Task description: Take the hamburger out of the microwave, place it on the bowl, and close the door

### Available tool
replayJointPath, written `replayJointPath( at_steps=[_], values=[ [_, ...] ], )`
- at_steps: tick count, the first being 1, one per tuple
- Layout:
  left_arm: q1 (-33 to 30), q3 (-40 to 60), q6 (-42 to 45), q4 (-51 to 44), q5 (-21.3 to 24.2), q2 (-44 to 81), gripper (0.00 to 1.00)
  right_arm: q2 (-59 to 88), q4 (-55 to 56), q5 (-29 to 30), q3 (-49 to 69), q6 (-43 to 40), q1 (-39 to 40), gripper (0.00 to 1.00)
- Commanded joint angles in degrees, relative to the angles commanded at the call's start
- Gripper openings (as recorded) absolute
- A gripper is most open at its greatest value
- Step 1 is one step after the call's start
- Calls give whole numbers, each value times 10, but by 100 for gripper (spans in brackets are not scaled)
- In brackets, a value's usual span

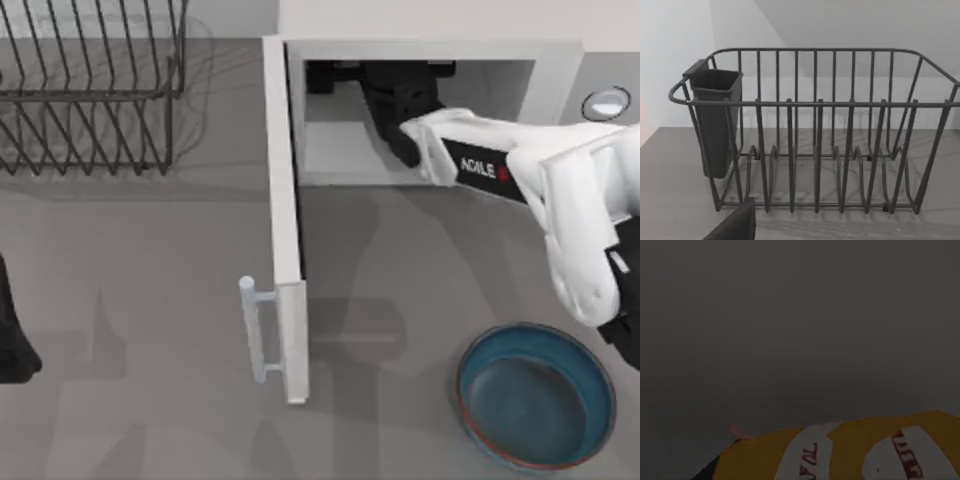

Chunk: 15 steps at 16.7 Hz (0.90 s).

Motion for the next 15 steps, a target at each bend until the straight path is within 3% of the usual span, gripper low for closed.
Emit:
replayJointPath(
  at_steps=[8, 15],
  values=[
    [0, 0, 0, 0, 0, 0, 100, -153, 169, 56, -340, 23, 61, 0],
    [0, 0, 0, 0, 0, 0, 100, -172, 190, 54, -366, 26, 62, 0]
  ],
)
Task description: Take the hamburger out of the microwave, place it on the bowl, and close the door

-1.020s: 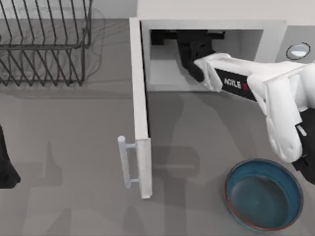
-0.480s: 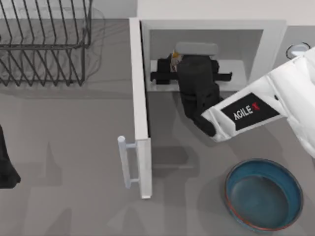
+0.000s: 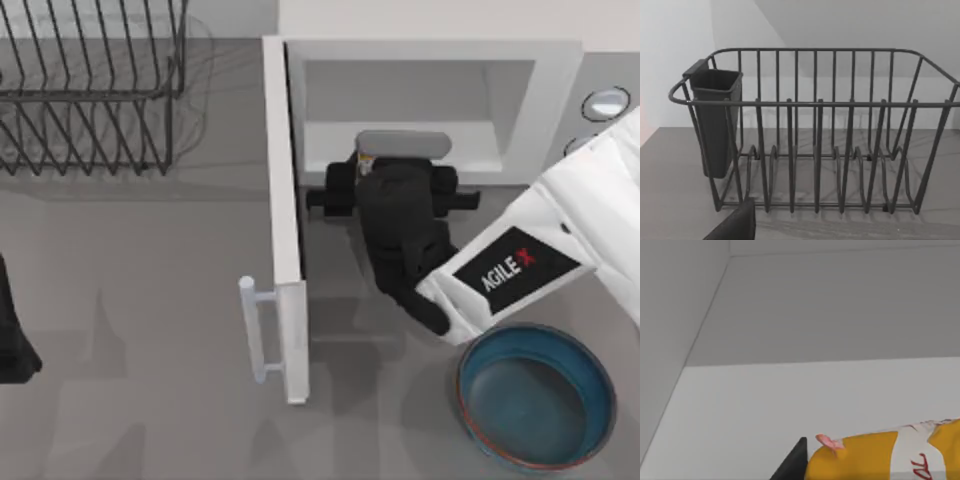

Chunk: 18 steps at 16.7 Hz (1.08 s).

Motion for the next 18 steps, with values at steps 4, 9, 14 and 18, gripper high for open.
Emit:
replayJointPath(
  at_steps=[4, 9, 14, 18],
  values=[
    [0, 0, 0, 0, 0, 0, 100, -42, -42, -1, 3, 0, 0, 0],
    [0, 0, 0, 0, 0, 0, 100, -146, -161, -2, 13, 1, 0, 0],
    [0, 0, 0, 0, 0, 0, 100, -160, -176, -2, 14, 2, 0, 0],
    [0, 0, 0, 0, 0, 0, 100, -161, -201, -13, 23, -29, -3, 0]
  ],
)
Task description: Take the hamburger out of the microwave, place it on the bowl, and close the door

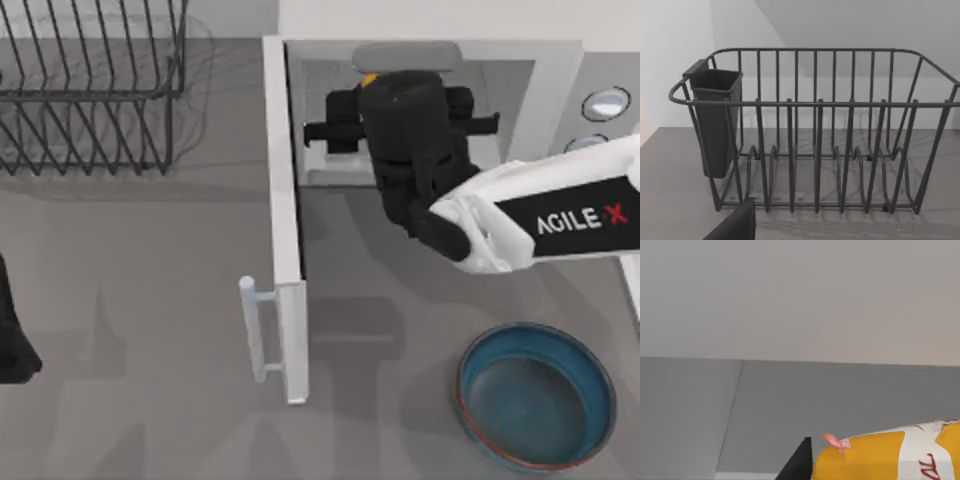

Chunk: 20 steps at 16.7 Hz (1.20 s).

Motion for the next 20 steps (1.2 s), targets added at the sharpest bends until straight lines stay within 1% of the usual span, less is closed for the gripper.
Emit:
replayJointPath(
  at_steps=[2, 4, 8, 12, 20],
  values=[
    [0, 0, 0, 0, 0, 0, 100, -1, -42, -17, 14, -51, -5, 0],
    [0, 0, 0, 0, 0, 0, 100, -3, -98, -41, 33, -121, -12, 0],
    [0, 0, 0, 0, 0, 0, 100, -5, -253, -106, 83, -311, -31, 0],
    [0, 0, 0, 0, 0, 0, 100, -2, -444, -185, 142, -548, -55, 0],
    [0, 0, 0, 0, 0, 0, 100, 32, -866, -357, 259, -1070, -108, 0]
  ],
)
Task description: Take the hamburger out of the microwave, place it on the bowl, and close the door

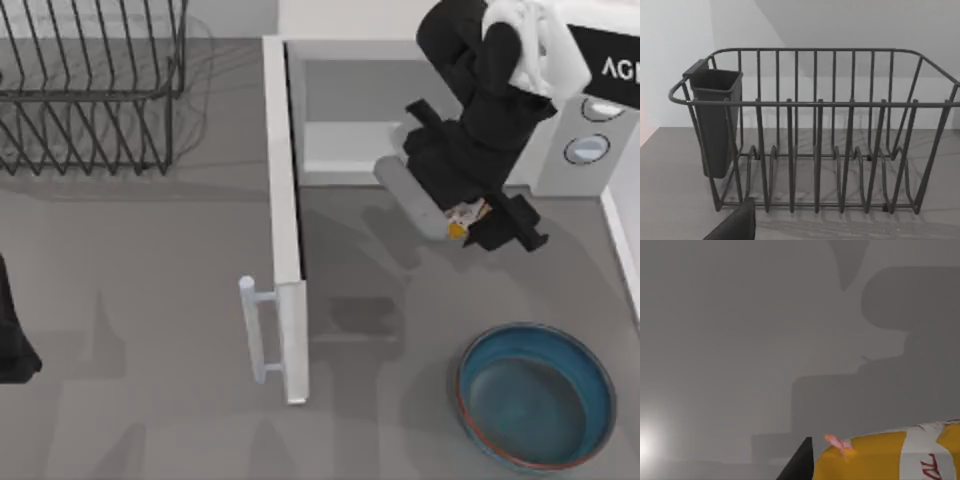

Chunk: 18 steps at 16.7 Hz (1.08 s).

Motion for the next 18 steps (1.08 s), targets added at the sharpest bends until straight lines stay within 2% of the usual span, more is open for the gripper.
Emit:
replayJointPath(
  at_steps=[6, 10, 14, 18],
  values=[
    [0, 0, 0, 0, 0, 0, 100, 62, -276, -108, 56, -346, -35, 0],
    [0, 0, 0, 0, 0, 0, 100, 117, -408, -157, 69, -512, -52, 0],
    [0, 0, 0, 0, 0, 0, 100, 158, -478, -182, 71, -602, -61, 0],
    [0, 0, 0, 0, 0, 0, 100, 163, -485, -184, 71, -612, -62, 0]
  ],
)
